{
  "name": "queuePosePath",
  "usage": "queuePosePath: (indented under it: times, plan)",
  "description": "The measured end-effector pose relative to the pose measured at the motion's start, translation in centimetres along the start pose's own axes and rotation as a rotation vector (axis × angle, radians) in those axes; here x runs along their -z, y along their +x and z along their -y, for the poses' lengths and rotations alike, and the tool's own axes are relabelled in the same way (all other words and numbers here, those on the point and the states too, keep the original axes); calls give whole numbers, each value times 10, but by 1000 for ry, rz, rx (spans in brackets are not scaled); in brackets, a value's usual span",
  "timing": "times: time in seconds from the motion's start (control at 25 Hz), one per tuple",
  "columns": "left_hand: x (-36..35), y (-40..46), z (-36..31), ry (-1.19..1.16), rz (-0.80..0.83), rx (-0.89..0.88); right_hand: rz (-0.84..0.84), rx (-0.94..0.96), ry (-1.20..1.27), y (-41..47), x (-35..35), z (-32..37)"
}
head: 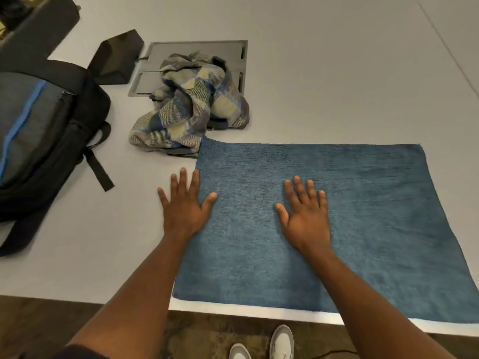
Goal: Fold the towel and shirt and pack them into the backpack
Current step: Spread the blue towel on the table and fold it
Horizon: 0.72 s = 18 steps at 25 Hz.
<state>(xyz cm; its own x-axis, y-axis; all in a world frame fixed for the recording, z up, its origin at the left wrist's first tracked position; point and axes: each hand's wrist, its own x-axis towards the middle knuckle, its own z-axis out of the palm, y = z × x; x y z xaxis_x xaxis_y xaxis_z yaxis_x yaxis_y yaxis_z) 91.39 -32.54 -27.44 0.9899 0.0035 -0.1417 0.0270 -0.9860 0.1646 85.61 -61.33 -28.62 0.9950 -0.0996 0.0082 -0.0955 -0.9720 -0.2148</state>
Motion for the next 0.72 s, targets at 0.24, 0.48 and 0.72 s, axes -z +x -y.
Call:
queuePosePath:
  times: [0.24,0.48,0.72]
  plan:
    - [0,-3,-20,-20,-98,-217,14,-15,-16,0,3,3]
    - [-12,19,-52,29,41,-335,13,-11,-14,-1,3,3]
    - [10,45,-26,-6,-98,-193,15,-11,-12,-1,5,3]
